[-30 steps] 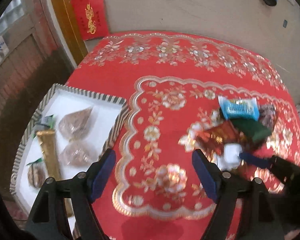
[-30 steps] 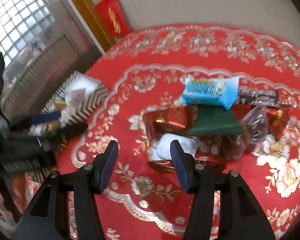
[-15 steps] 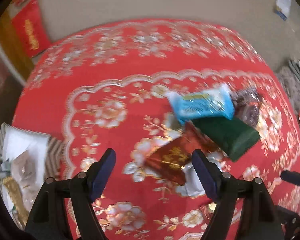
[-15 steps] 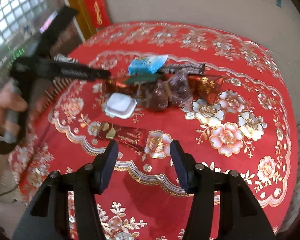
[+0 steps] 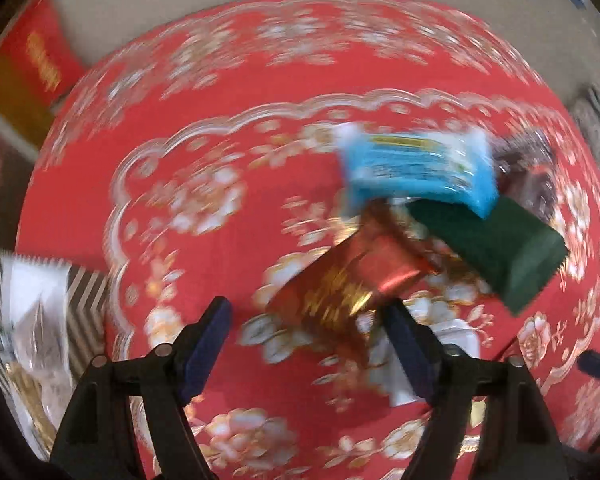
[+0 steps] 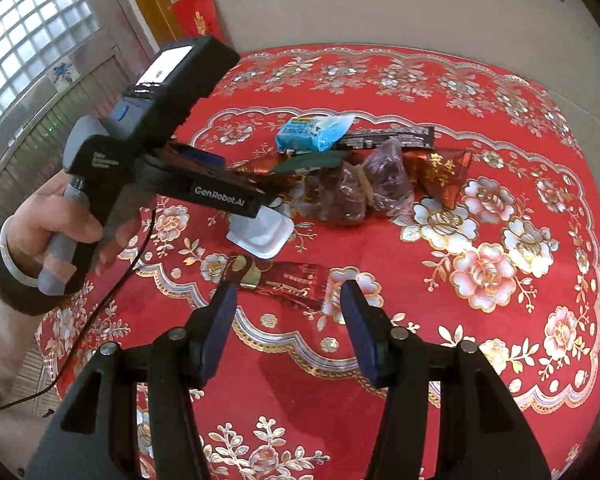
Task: Organize snacks
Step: 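Move both open tools back to the remaining snacks, then grasp the red square candy with left tool while right grasps red Golden Crown bar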
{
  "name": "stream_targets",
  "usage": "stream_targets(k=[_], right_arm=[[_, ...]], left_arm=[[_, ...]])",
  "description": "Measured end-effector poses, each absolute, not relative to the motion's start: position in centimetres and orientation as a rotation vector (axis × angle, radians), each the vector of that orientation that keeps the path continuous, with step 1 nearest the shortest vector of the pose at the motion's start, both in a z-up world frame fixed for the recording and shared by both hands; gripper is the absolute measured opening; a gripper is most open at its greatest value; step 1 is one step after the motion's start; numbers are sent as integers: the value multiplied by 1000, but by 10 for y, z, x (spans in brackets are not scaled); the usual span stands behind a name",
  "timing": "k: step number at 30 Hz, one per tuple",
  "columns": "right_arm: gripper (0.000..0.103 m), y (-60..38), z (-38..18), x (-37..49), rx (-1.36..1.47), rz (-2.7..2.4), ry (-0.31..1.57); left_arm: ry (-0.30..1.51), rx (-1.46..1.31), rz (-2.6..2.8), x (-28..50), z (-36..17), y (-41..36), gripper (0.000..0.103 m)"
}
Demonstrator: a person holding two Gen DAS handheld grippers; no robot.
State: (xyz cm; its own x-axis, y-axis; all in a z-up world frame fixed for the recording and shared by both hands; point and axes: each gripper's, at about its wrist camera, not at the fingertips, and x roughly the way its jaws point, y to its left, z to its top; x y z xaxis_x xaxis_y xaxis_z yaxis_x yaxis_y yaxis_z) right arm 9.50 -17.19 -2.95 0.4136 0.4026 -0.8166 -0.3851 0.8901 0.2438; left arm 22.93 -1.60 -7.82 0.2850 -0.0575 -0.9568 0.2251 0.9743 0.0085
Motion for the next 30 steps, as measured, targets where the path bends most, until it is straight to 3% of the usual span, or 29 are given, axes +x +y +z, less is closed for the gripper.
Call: stream_targets(k=[4, 10, 30], right_arm=[[53, -156, -34, 98, -62, 573, 1035], [53, -119, -57, 101, -437, 735, 1031], [53, -110, -78, 134, -547, 864, 1072]], left_arm=[[1257, 115, -181, 224, -71, 5, 77], [1224, 115, -217, 223, -61, 4, 79], [1264, 374, -450, 249, -81, -41, 79]])
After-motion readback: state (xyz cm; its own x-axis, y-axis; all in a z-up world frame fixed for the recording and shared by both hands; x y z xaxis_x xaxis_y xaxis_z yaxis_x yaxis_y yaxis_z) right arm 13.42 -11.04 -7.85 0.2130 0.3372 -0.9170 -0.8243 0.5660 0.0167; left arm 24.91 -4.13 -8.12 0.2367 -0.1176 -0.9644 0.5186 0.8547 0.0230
